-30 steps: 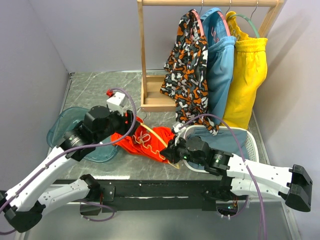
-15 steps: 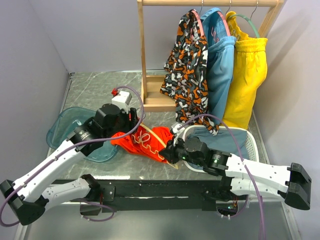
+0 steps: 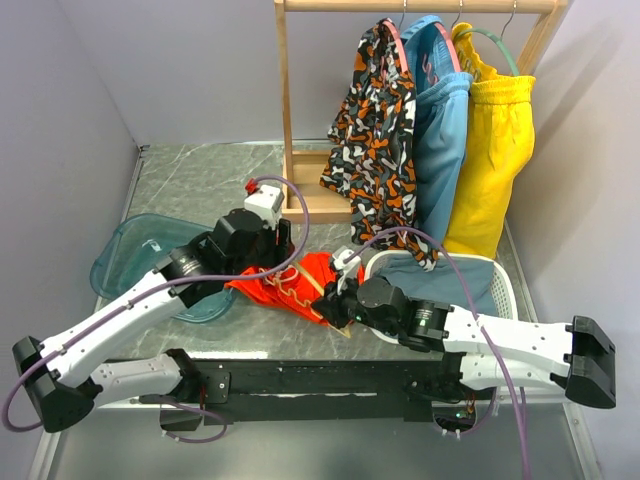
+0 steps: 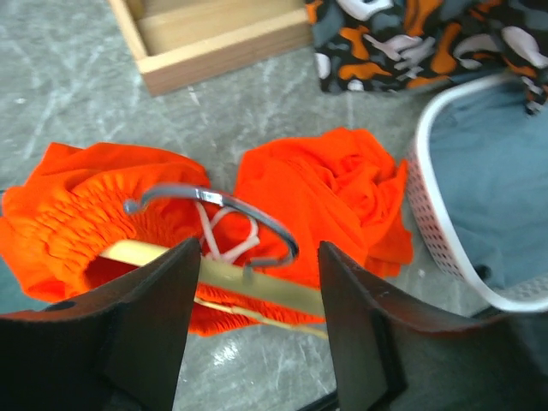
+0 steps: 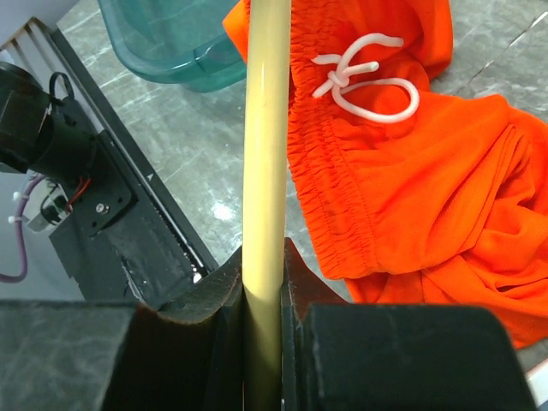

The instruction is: Place the shorts on the hanger

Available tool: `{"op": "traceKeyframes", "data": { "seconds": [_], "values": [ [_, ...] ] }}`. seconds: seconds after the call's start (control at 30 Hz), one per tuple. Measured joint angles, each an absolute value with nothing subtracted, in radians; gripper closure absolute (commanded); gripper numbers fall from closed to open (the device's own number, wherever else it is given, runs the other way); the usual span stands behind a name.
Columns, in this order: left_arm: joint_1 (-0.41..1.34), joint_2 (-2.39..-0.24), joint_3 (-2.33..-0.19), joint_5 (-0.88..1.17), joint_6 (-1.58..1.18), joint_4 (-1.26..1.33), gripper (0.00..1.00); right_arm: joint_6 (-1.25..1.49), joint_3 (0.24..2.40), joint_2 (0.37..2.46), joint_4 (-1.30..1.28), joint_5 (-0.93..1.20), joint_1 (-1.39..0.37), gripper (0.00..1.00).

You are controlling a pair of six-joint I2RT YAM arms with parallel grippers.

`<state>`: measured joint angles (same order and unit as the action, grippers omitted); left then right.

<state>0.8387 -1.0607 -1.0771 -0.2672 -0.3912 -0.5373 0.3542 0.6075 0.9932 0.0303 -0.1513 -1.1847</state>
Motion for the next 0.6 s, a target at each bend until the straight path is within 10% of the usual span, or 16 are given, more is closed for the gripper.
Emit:
{"op": "traceKeyframes", "data": {
  "seconds": [0.37,0.47,0.6],
  "values": [
    [0.866,-1.104,-1.095,-0.415,-0.403,-0.529,0.99,0.316,0.665,1.055,0.011,-0.263,-1.252,1.0],
    [0.876,-1.102,-1.097,-0.469,-0.369,-0.542,0.99,0.312,0.696,1.078,-0.004,-0.288,-1.266,0.99],
    [0.882,-1.099,-1.1,-0.507,-0.363,-0.55,0.99,0.313,0.727,1.097,-0.028,-0.309,-1.275,0.49]
  ]
}}
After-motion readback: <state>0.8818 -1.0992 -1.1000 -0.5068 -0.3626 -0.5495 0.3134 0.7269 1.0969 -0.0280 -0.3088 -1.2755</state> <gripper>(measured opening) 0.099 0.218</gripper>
